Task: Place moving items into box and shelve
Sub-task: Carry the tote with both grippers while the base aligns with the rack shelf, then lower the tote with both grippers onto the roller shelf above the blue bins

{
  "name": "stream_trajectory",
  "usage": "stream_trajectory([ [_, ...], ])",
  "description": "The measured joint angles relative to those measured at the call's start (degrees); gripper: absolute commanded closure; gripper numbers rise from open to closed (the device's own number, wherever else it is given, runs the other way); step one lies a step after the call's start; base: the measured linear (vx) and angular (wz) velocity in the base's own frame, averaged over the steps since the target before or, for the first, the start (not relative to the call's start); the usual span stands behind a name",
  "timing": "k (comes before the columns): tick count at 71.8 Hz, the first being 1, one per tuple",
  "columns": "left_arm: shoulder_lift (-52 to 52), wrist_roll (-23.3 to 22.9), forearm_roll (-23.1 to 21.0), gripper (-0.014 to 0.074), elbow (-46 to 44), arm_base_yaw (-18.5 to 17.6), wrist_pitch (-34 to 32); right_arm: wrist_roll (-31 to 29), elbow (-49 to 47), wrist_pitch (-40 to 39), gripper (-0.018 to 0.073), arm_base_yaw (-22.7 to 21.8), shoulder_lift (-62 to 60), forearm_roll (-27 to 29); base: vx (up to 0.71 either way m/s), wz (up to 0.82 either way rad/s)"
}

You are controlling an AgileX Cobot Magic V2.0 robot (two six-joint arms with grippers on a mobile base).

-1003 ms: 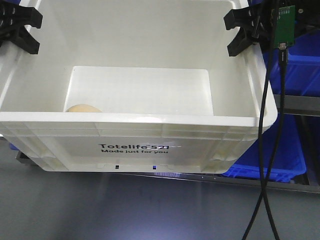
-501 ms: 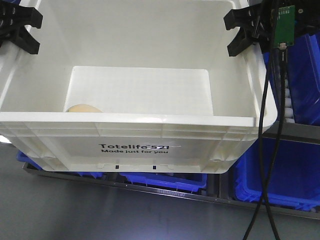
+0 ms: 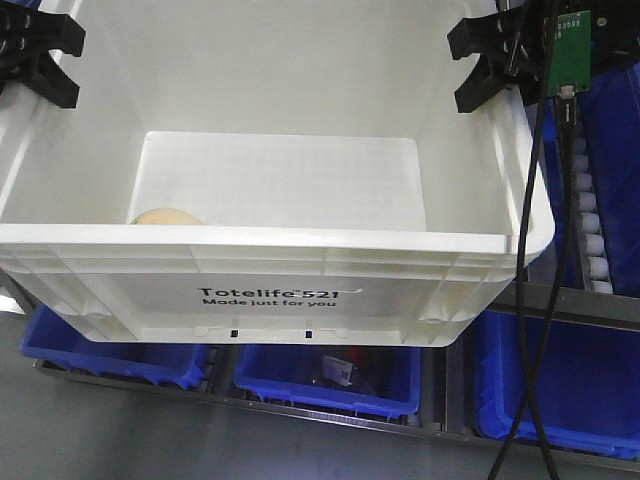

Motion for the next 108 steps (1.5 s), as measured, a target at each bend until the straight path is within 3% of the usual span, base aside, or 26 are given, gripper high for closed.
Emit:
stream_trajectory([
  [108, 0.00, 0.00, -0.05, 0.0597, 0.00, 0.00, 0.00, 0.00, 0.00, 0.00, 0.0562, 0.00, 0.00, -0.09, 0.04, -0.13],
])
